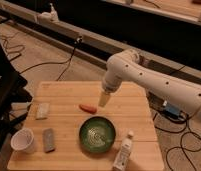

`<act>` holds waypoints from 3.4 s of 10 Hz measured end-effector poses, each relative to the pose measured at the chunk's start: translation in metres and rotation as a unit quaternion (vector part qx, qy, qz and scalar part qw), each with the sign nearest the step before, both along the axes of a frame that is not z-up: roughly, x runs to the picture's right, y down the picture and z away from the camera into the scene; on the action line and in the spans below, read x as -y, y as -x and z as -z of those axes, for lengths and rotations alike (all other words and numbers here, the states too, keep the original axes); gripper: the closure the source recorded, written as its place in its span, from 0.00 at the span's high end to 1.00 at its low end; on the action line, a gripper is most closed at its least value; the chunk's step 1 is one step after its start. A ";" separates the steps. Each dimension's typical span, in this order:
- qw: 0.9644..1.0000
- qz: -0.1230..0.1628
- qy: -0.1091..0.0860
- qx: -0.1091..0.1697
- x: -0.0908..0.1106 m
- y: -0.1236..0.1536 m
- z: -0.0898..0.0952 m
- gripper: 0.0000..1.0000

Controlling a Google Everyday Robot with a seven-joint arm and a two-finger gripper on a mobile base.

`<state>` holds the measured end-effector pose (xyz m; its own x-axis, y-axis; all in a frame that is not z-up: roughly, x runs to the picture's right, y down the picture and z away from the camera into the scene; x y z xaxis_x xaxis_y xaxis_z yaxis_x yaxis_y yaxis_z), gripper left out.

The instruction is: Place the ceramic cup in the ceramic bowl

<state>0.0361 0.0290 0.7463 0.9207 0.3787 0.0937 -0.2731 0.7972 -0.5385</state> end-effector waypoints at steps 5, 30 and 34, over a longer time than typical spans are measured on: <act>1.000 0.000 0.000 0.000 0.000 0.000 0.000 0.80; 0.991 -0.027 -0.016 0.129 0.035 0.121 0.016 0.80; 0.976 0.011 -0.044 0.215 0.034 0.200 0.048 0.80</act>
<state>-0.1644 -0.0047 0.6985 0.7973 0.3315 0.5044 -0.0186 0.8488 -0.5284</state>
